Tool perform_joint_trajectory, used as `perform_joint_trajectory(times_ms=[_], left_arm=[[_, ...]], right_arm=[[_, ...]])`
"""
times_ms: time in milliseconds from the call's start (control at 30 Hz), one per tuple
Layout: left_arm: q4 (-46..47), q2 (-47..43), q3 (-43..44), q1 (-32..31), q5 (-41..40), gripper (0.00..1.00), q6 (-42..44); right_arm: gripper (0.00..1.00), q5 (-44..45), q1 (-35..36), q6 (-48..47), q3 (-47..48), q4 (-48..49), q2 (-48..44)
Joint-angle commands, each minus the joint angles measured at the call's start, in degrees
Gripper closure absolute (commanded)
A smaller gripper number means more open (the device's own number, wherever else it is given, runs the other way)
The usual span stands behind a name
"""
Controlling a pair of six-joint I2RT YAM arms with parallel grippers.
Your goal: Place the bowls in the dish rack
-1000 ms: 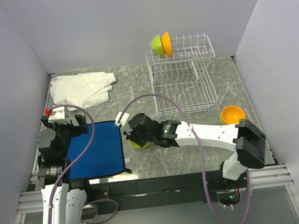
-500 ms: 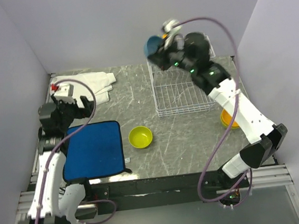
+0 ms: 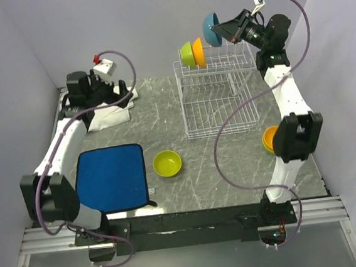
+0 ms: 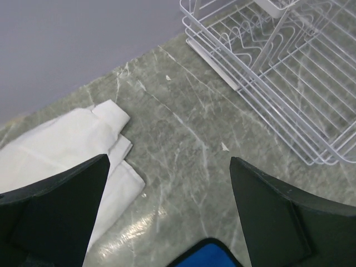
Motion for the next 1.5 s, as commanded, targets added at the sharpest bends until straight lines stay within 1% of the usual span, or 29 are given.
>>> perform_joint_trajectory(times_ms=[0, 33, 67, 133, 233, 333, 500, 800, 1100, 1300, 1467], left_arm=[[-10.2, 4.4, 8.0, -0.9, 3.2, 0.03, 11.6], [-11.7, 5.7, 9.8, -0.9, 3.3, 0.03, 13.0], [-13.0, 6.2, 10.3, -0.9, 3.6, 0.03, 15.2], [-13.0, 6.9, 10.9, -0.8, 3.0, 0.03, 16.3], [-14.9, 8.1, 13.1, -0.8, 2.7, 0.03, 17.9], [-19.5, 9.7, 15.7, -0.9, 2.1, 0.03, 19.9], [-23.8, 9.7, 15.6, -1.1, -1.9, 0.03, 24.4], [-31.3, 8.7, 16.0, -3.0, -6.7, 0.03, 32.2], [-33.1, 8.2, 16.3, -4.6, -10.1, 0.03, 33.5], [-32.9, 7.7, 14.8, -7.3, -12.7, 0.03, 33.5], [-35.1, 7.9, 15.5, -9.2, -13.9, 0.03, 33.8]], right_arm=[[1.00, -9.7, -2.8, 14.5, 8.4, 11.5, 6.1], [1.00, -10.3, -3.1, 15.4, 8.6, 14.4, 6.8], [1.00, -10.6, -3.2, 16.3, 9.4, 15.4, 7.7], [1.00, -10.8, -3.7, 18.9, 10.1, 17.0, 10.0], [1.00, -10.6, -3.7, 22.6, 8.5, 22.2, 11.0], [1.00, -9.9, -3.7, 25.9, 7.1, 24.9, 12.1], [1.00, -9.7, -3.7, 30.9, 4.5, 29.9, 14.3], [1.00, -8.1, -4.1, 36.5, 5.1, 35.7, 18.5], [1.00, -6.8, -4.1, 38.4, 4.8, 37.5, 21.6], [1.00, -6.7, -4.2, 40.6, 1.9, 40.0, 22.3], [1.00, -6.3, -4.3, 41.5, 3.9, 40.8, 25.1]])
